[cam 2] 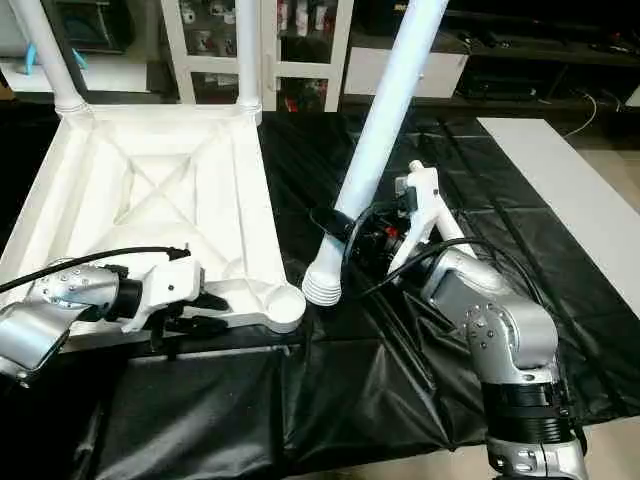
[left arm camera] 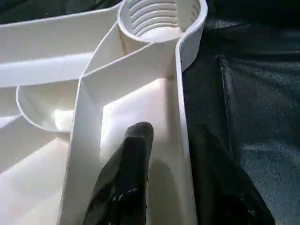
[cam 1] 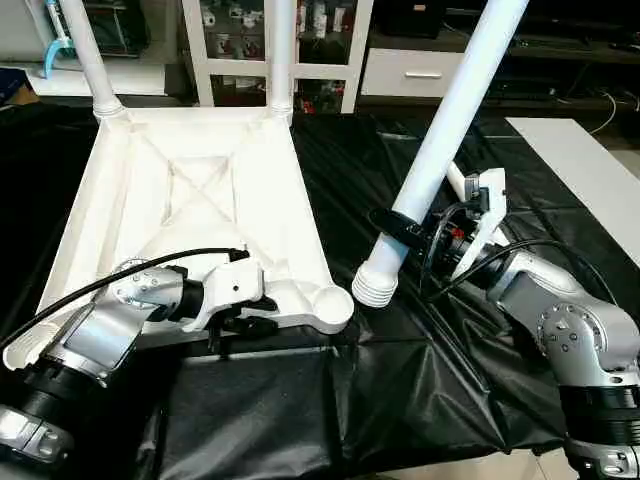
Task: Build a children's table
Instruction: Insert table leg to table base
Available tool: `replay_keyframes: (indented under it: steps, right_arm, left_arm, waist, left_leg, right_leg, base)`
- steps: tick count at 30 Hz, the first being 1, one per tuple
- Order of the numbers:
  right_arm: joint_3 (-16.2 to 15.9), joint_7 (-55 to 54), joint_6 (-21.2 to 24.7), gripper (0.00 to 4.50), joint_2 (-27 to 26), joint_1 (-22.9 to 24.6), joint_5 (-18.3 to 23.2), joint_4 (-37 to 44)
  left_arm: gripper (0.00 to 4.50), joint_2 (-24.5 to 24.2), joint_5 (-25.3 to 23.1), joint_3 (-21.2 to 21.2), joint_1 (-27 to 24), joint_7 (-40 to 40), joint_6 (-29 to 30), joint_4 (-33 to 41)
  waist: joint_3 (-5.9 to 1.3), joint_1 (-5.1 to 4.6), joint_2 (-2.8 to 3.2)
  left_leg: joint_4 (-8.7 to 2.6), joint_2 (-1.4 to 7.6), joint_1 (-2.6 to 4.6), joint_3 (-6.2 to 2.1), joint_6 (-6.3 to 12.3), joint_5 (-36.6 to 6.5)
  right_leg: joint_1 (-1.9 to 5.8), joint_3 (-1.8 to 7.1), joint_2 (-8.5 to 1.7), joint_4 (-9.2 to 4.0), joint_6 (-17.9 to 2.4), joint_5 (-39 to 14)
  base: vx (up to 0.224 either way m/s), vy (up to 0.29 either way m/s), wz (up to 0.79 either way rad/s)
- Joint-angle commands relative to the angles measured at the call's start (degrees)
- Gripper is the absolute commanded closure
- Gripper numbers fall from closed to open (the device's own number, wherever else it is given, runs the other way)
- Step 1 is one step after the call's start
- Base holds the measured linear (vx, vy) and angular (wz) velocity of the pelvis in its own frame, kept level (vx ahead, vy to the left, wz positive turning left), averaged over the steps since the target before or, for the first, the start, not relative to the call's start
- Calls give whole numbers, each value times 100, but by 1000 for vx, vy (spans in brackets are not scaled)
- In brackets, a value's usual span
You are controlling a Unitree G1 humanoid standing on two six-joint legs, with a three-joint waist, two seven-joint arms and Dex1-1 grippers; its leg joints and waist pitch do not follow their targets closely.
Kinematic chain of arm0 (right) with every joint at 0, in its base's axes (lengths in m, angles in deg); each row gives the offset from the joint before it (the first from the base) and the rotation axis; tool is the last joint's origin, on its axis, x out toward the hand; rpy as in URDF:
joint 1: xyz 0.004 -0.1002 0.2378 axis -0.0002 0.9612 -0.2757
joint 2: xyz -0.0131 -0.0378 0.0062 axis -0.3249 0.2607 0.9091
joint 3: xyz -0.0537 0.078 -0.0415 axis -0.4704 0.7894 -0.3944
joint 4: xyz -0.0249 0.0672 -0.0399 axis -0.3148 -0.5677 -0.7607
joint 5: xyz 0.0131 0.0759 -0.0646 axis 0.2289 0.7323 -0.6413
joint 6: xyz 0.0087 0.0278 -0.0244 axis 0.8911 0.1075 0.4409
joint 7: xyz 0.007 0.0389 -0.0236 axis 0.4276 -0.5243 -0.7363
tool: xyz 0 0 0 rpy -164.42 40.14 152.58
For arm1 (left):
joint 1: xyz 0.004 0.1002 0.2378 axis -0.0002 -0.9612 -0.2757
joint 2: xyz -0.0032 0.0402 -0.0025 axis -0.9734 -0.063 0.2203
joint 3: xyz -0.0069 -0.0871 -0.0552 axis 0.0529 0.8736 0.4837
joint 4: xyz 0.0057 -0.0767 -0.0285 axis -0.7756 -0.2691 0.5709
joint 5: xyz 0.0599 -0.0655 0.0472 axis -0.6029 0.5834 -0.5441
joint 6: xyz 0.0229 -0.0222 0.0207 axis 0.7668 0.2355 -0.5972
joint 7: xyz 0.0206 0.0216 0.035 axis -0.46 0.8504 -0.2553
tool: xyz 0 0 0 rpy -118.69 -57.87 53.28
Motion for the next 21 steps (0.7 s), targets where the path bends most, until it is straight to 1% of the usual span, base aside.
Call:
replay_keyframes:
  steps: [1,2,3,4,5,6,8,10,14,15,16,18,21]
  right_arm:
    - [79,58,-55,270,64,-143,-26,8]
    - [81,54,-59,270,59,-152,-26,4]
    - [86,46,-60,270,52,-163,-23,4]
    - [90,41,-58,270,47,-166,-18,8]
    - [95,38,-55,270,42,-167,-11,11]
    - [95,37,-55,270,38,-168,-10,11]
    - [91,39,-54,270,29,-176,-10,-2]
    - [75,33,-62,270,0,-191,-20,-34]
    - [32,6,-63,270,-93,-217,-20,-82]
    - [20,7,-61,270,-100,-218,-23,-84]
    - [-3,21,-58,270,-119,-211,-21,-100]
    - [-42,51,-56,270,-164,-208,-21,-180]
    - [-116,130,-118,270,-226,-243,-86,-440]
  left_arm:
    - [316,-43,-51,22,-47,-79,89,88]
    - [332,-51,-36,-2,-67,-131,145,110]
    - [332,-59,-14,-22,-88,-157,186,131]
    - [341,-41,21,-6,-99,-146,214,145]
    - [341,-31,54,-1,-102,-141,247,158]
    - [360,-17,53,-2,-99,-116,243,160]
    - [378,26,68,-4,-93,-105,258,149]
    - [386,74,42,-28,-113,-77,262,176]
    - [426,219,-47,-37,-150,87,191,214]
    - [429,243,-33,-28,-155,98,202,215]
    - [443,279,-38,-35,-161,126,178,211]
    - [443,337,-64,-67,-179,178,101,192]
    - [443,394,-149,-171,-220,240,16,222]
  waist:
    - [-350,10,54]
    - [-357,13,59]
    - [-358,15,60]
    - [-356,15,56]
    - [-355,16,56]
    - [-354,20,56]
    - [-362,26,59]
    - [-366,28,58]
    - [-372,42,56]
    - [-367,46,41]
    - [-365,48,42]
    - [-368,42,39]
    - [-339,43,38]
  left_leg:
    - [-450,528,184,-252,-154,-731]
    - [-446,526,184,-250,-143,-703]
    - [-445,527,189,-247,-133,-679]
    - [-438,521,182,-241,-101,-642]
    - [-439,523,185,-240,-102,-657]
    - [-438,521,184,-241,-102,-683]
    - [-437,529,191,-242,-116,-686]
    - [-436,528,199,-238,-126,-685]
    - [-430,531,192,-239,-122,-678]
    - [-427,528,189,-239,-99,-653]
    - [-428,527,187,-237,-94,-627]
    - [-424,523,185,-237,-60,-578]
    - [-421,519,179,-234,-17,-605]
  right_leg:
    - [144,390,-614,-391,-1287,-426]
    - [149,390,-615,-386,-1297,-383]
    - [147,390,-616,-383,-1310,-347]
    - [152,392,-615,-380,-1337,-289]
    - [151,390,-615,-381,-1339,-311]
    - [153,390,-619,-386,-1341,-363]
    - [152,386,-612,-384,-1330,-395]
    - [149,385,-607,-381,-1328,-372]
    - [158,388,-621,-380,-1349,-334]
    - [157,390,-621,-381,-1346,-334]
    - [159,388,-620,-379,-1333,-327]
    - [161,388,-613,-371,-1331,-257]
    - [151,393,-615,-391,-1340,-305]
  base:
    - [0,0,0]
    - [0,0,0]
    - [0,0,0]
    - [0,0,0]
    - [0,0,0]
    - [0,0,0]
    - [0,0,0]
    - [0,0,0]
    - [0,0,0]
    - [0,0,0]
    - [0,0,0]
    - [0,0,0]
    - [0,0,0]
